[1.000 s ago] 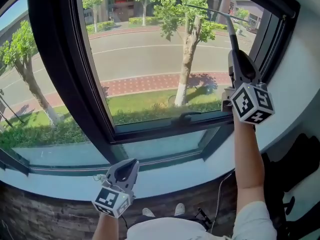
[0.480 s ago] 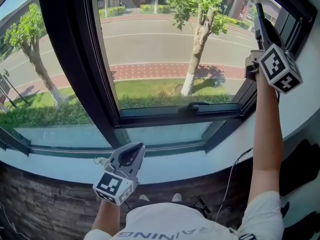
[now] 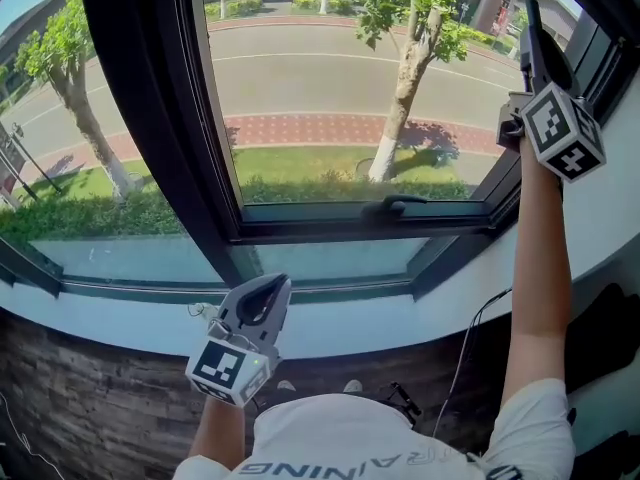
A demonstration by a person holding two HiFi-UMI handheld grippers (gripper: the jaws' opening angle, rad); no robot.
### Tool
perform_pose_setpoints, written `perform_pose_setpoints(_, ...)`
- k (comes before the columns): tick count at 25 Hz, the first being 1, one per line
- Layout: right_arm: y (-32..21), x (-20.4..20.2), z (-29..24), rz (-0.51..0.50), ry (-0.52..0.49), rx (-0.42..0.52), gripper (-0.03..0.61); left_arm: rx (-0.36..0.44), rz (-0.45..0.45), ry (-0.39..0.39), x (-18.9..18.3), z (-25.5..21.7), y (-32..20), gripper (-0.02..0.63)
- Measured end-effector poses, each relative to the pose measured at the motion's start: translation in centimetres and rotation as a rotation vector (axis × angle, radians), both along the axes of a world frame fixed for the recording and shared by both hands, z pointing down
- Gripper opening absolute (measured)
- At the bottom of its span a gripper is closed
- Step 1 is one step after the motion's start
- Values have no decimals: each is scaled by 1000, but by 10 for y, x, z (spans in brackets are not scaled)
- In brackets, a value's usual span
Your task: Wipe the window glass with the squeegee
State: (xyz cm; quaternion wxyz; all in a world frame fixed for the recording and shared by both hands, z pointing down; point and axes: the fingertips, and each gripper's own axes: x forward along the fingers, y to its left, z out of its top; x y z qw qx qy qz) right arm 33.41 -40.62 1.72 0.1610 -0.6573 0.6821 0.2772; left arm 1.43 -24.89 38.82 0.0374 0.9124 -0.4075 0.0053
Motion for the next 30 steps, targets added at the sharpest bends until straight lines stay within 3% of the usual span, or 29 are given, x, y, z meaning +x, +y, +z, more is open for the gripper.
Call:
perform_pose_setpoints(22,3,3,69,-2,22,-65,100,21,14,-8,13,-2,-5,17)
perform_pose_setpoints(30,6,0,116,3,18,-110,100,11,23,-18,19,-4,-3,17)
